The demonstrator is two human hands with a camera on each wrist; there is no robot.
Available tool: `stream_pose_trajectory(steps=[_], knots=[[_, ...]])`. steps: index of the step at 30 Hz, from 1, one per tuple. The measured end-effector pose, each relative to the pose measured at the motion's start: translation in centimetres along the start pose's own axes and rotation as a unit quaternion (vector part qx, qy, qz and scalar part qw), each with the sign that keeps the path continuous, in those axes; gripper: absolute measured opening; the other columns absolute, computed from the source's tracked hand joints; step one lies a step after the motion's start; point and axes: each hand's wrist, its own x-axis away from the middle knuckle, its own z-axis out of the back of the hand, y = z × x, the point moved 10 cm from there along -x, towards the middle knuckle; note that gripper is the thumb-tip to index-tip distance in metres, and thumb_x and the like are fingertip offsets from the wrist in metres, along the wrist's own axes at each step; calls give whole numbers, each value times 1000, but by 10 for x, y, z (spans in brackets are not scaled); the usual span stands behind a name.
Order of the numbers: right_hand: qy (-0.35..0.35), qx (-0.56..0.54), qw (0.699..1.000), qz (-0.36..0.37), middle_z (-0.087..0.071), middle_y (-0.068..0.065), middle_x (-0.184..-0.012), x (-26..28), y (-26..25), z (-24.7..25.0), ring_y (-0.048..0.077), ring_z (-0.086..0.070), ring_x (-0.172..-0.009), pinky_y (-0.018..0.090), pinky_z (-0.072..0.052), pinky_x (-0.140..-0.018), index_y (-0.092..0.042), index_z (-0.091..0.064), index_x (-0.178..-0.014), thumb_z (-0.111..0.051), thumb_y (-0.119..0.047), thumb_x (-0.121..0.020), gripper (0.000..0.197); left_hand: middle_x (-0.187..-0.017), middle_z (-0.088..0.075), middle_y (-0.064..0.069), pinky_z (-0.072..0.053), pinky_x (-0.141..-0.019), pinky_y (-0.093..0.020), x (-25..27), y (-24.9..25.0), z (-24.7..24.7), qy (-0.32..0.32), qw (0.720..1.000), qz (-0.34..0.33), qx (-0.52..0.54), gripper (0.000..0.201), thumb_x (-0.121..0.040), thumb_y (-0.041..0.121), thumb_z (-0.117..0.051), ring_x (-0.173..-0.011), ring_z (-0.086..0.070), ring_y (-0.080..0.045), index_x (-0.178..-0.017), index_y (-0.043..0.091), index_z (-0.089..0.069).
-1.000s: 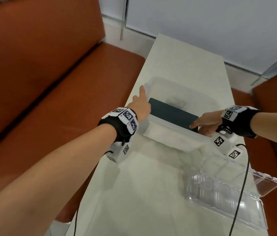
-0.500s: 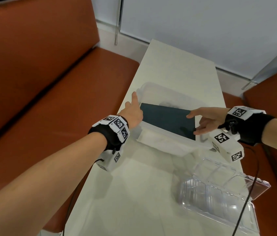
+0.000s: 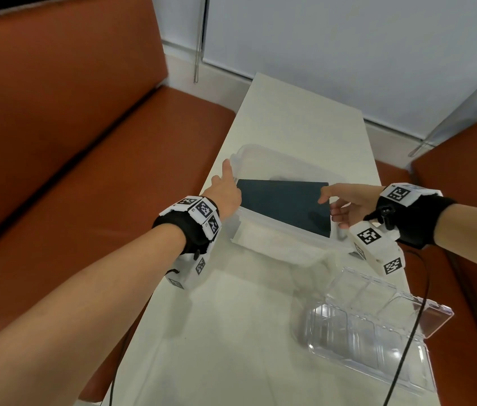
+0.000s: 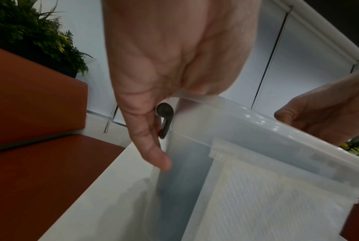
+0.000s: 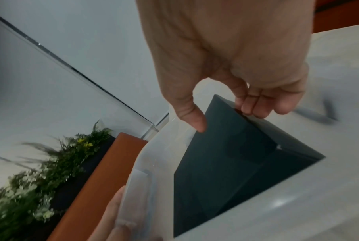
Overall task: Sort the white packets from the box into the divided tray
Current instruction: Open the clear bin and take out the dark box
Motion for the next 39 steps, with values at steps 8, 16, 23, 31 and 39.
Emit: stream_pose_trajectory(steps=[8,16,23,31,39], knots=[[-63,-1,997,35,-56,12,-112,15,2,-26,40,-56,-111,48,-46,-98,-19,-49,-101,-59,-44,-69,42,-147,-30,-20,-51,-92,-51,3,1,2,11,1000,4,14,70,-102,10,-40,-114,-52,-40,-153,22,5],[-14,-86,995,38,-42,3,-120,7,-3,-18,39,-48,-119,48,-49,-88,-23,-47,-108,-66,-39,-81,37,-148,-29,-21,-49,-94,-53,5,1,2,21,1000,10,15,69,-102,10,-39,-115,-52,-41,-154,20,6],[8,-83,995,46,-59,6,-92,12,-10,-8,19,-60,-70,33,-55,-71,-13,-58,-93,-70,-26,-81,21,-145,-32,-22,-49,-94,-53,4,0,2,28,1000,15,3,72,-100,8,-43,-113,-52,-43,-153,21,4],[3,-57,996,74,-56,8,-80,32,-33,-18,23,-48,-65,28,-36,-58,-12,-54,-92,-69,-39,-78,33,-141,-36,-25,-48,-94,-54,6,2,3,29,1000,8,-1,66,-101,11,-40,-114,-51,-44,-153,19,1],[55,-162,979,109,-58,12,-115,80,-39,35,25,-61,-97,30,-49,-85,-13,-54,-127,-77,-44,-62,76,-154,-23,-22,-37,-108,-49,13,1,7,32,999,21,14,64,-104,21,-33,-132,-40,-41,-154,18,6]])
